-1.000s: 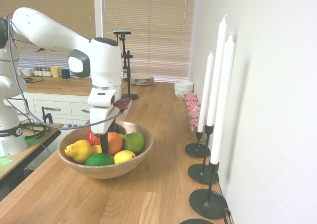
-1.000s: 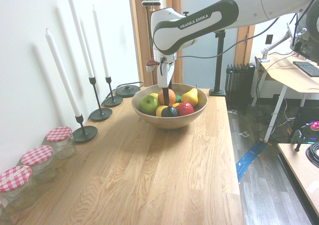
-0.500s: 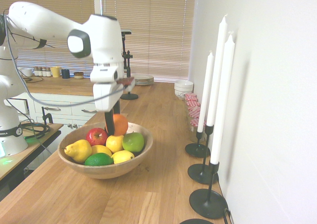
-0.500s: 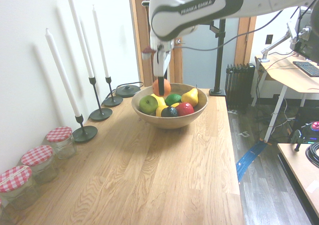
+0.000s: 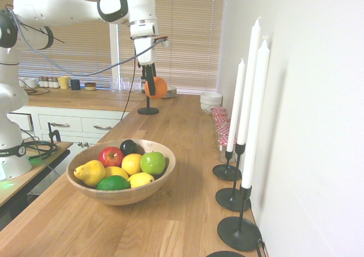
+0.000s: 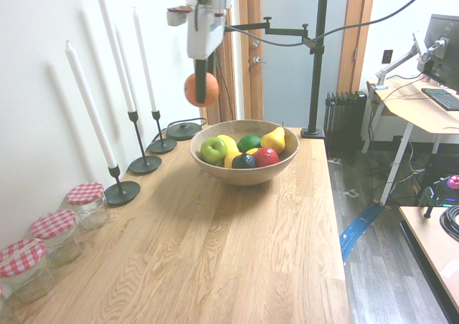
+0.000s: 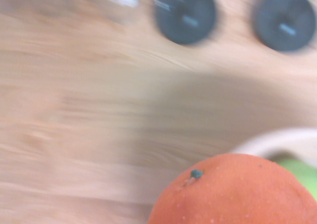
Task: Take orange out of the basket
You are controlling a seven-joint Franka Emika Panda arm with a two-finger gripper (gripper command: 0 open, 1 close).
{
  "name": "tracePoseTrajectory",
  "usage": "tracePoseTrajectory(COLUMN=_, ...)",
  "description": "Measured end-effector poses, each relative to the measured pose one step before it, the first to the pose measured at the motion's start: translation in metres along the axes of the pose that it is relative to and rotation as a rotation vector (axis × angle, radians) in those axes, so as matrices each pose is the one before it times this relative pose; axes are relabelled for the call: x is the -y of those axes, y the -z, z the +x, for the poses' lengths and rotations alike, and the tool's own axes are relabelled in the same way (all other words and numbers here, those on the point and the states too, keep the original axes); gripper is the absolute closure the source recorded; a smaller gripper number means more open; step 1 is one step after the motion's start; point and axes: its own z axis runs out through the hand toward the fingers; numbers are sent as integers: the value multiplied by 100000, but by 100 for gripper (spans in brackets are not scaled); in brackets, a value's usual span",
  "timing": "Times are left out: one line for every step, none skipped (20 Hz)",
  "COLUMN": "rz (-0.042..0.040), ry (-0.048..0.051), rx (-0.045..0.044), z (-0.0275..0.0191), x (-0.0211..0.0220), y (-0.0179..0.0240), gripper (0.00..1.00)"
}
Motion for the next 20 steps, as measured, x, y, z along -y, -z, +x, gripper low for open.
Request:
tracePoseTrajectory(rz=878, ry=2173, rx=535, z=-753, x=1990, y=-195, gripper=100)
tracePoseTrajectory(rz=198, ry=1807, rx=362, z=-374, x=1548, y=-464, gripper=100)
tracePoseTrajectory(rz=-308, ry=1175, rx=128, z=-108, x=1185, y=-692, gripper=100)
tracePoseTrajectory(rz=-557, ry=421, rx=301, z=244, x=419, y=-776, gripper=100)
tracePoseTrajectory(rz=-681, ry=45, rx=359, z=472, x=-122, y=-719, gripper=100)
tracePoseTrajectory(rz=-720, ry=56, rx=483, z=478, x=-253, y=-679, gripper=100)
tracePoseTrajectory(rz=-561, ry=-131, rx=420, z=471, x=-313, y=-492, gripper=100)
tracePoseTrajectory(rz=-625, ry=-150, rx=685, z=392, x=-320, y=-380, gripper=100)
tracePoseTrajectory(rz=-482, ry=37, rx=575, z=258, x=-95, y=-279, gripper=100)
tracePoseTrajectory(rz=-587, ry=164, rx=779, z=151, x=154, y=-403, gripper=100)
tracePoseTrajectory(rz=-510, ry=154, rx=614, z=176, x=216, y=-408, gripper=100)
tracePoseTrajectory(rz=-448, ry=148, rx=476, z=196, x=230, y=-434, gripper=100)
tracePoseTrajectory(rz=-359, ry=151, rx=340, z=199, x=239, y=-452, gripper=100)
tracePoseTrajectory(rz=-359, ry=111, rx=342, z=194, x=201, y=-424, gripper=100)
tracePoseTrajectory(rz=-320, ry=5, rx=379, z=185, x=114, y=-325, gripper=100)
tracePoseTrajectory(rz=-175, ry=-82, rx=188, z=186, x=41, y=-197, gripper=100)
tracePoseTrajectory(rz=-120, ry=-184, rx=131, z=198, x=-39, y=-123, gripper=100)
tracePoseTrajectory(rz=-110, ry=-220, rx=53, z=179, x=-90, y=-21, gripper=100)
tracePoseTrajectory(rz=-41, ry=-267, rx=-79, z=173, x=-131, y=25, gripper=100)
tracePoseTrajectory(rz=155, ry=-258, rx=-393, z=152, x=-142, y=187, gripper=100)
